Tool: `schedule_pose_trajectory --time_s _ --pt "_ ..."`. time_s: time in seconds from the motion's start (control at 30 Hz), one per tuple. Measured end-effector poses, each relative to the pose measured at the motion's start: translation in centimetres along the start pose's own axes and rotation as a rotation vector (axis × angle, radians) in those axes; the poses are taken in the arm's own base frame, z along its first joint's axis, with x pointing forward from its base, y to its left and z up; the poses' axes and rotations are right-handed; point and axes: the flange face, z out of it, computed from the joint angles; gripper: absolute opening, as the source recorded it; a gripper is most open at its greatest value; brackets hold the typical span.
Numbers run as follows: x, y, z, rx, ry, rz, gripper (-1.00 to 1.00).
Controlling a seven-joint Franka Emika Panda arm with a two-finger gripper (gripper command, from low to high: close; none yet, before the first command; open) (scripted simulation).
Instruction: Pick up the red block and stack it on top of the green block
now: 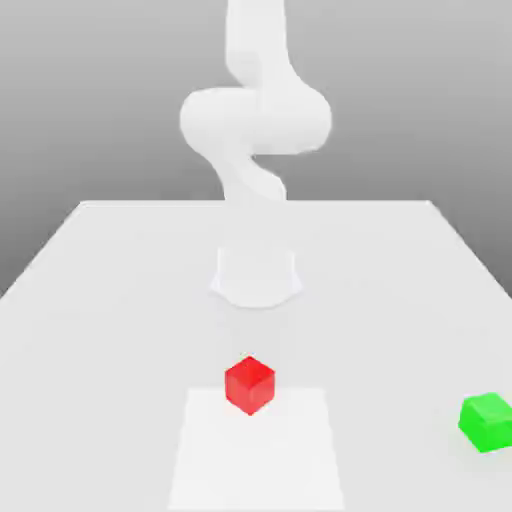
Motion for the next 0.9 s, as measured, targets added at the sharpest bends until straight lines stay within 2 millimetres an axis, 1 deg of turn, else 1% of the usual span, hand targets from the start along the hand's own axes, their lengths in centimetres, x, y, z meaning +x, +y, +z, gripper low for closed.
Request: schedule_pose_trajectory --time_s 0.1,0.2,0.3,0.4,0.57,0.6,0.67,0.87,0.9 --pt "-2.3 1.9 7.3 -0.096 -0.057 0.089 0.00" --pt "-4.9 5.0 13.8 -0.194 -0.108 0.183 0.00" --pt "-8.0 9.0 19.4 -0.299 -0.155 0.285 0.00" --pt "-11.7 14.0 24.0 -0.413 -0.199 0.397 0.00" --pt "-19.3 23.8 30.1 -0.627 -0.261 0.602 0.00" --pt "-20.5 25.2 31.1 -0.655 -0.266 0.629 0.00" --pt "-21.6 26.7 32.4 -0.677 -0.267 0.653 0.00" --pt "-23.6 28.8 35.1 -0.683 -0.274 0.656 0.00" --pt "-24.0 29.2 35.4 -0.683 -0.276 0.655 -1.00"
